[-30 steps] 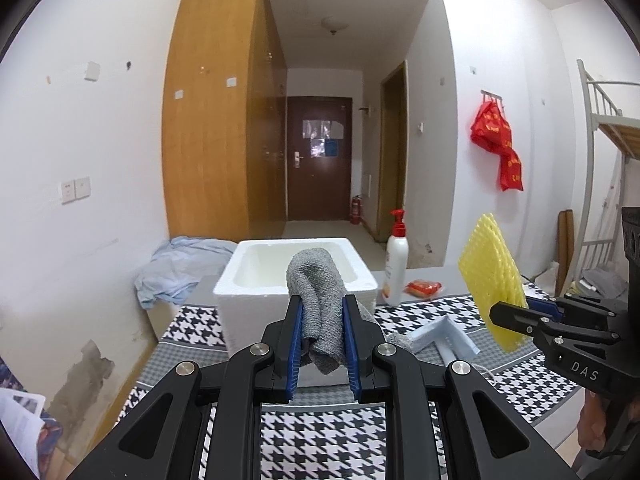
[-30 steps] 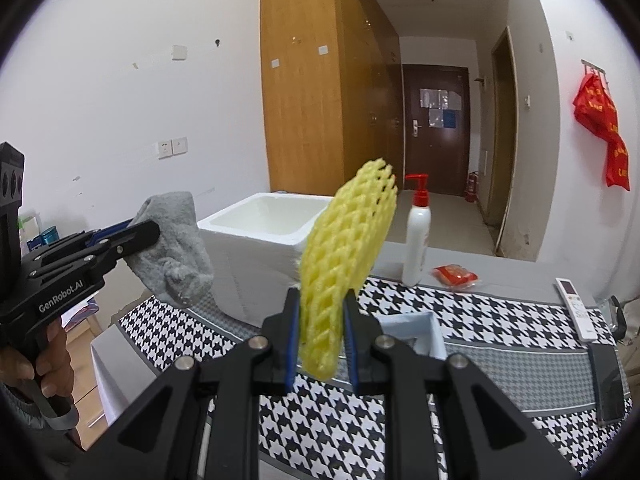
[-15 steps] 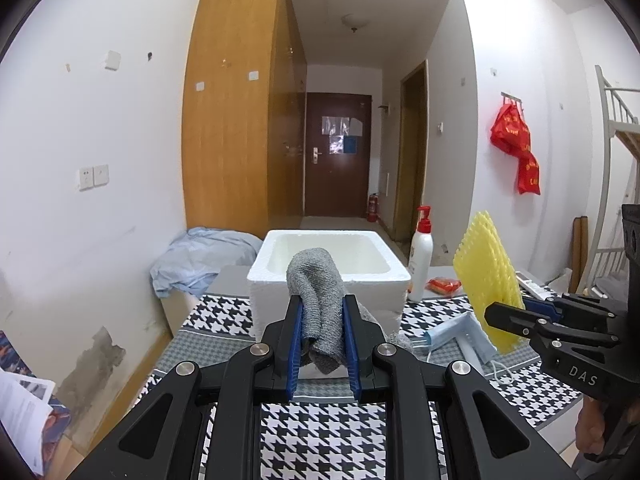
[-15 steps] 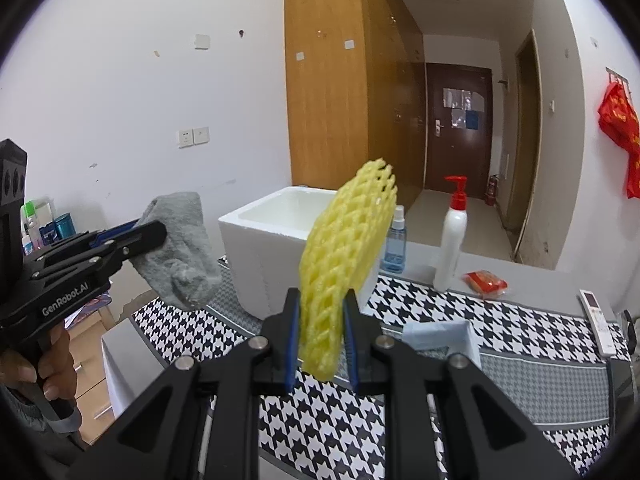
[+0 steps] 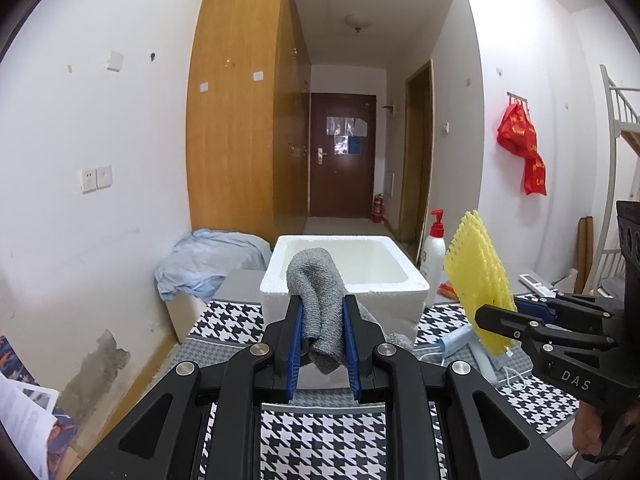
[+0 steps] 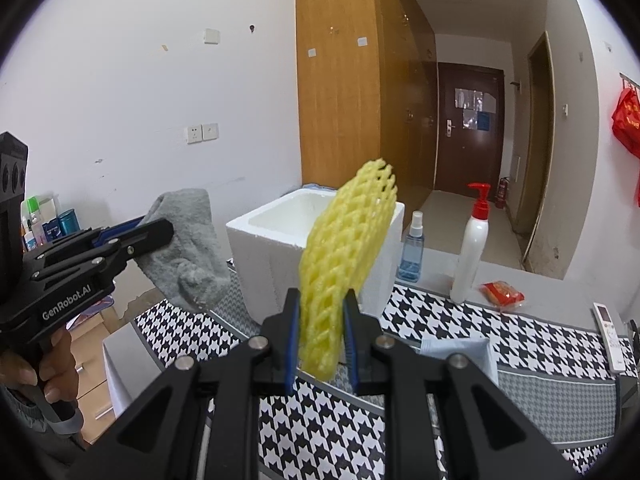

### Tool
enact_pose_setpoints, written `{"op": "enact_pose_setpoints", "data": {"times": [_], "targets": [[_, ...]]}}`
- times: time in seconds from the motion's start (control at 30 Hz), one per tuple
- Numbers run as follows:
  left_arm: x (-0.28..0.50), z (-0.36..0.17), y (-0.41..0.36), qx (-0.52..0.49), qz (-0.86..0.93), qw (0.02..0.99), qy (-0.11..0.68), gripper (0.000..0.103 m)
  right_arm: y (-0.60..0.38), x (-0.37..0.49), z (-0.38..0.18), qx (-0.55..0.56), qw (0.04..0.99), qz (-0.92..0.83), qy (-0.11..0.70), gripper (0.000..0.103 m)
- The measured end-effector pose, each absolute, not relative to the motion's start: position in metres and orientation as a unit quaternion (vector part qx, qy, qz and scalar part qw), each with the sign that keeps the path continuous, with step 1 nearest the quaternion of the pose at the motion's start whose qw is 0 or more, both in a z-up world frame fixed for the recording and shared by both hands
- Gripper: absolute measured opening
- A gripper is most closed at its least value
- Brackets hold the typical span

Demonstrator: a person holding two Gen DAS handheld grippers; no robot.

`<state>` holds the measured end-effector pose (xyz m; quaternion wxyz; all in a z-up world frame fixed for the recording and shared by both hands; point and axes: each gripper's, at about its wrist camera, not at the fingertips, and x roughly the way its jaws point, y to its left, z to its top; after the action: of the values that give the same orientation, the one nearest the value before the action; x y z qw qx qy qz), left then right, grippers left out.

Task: Organize soft objects
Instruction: 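Lift the grey cloth and yellow sleeve and carry both toward the foam box, then lower the yellow sleeve into the foam box and open the right gripper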

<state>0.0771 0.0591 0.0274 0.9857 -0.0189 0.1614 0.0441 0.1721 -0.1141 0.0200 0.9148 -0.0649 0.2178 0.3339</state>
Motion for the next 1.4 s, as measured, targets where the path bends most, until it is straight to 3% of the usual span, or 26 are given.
{"op": "enact_pose_setpoints", "data": {"times": [1.0, 1.4], "targets": [[0.104, 0.023, 0.097, -0.033, 0.055, 0.986, 0.156, 0.020, -0.063, 0.212, 0.042, -0.085, 0.916, 0.348, 0.180, 0.024], [0.118, 0.016, 0.111, -0.034, 0.078, 0.981, 0.172, 0.020, -0.043, 0.237, 0.041, -0.088, 0.910, 0.352, 0.203, 0.024]]}}
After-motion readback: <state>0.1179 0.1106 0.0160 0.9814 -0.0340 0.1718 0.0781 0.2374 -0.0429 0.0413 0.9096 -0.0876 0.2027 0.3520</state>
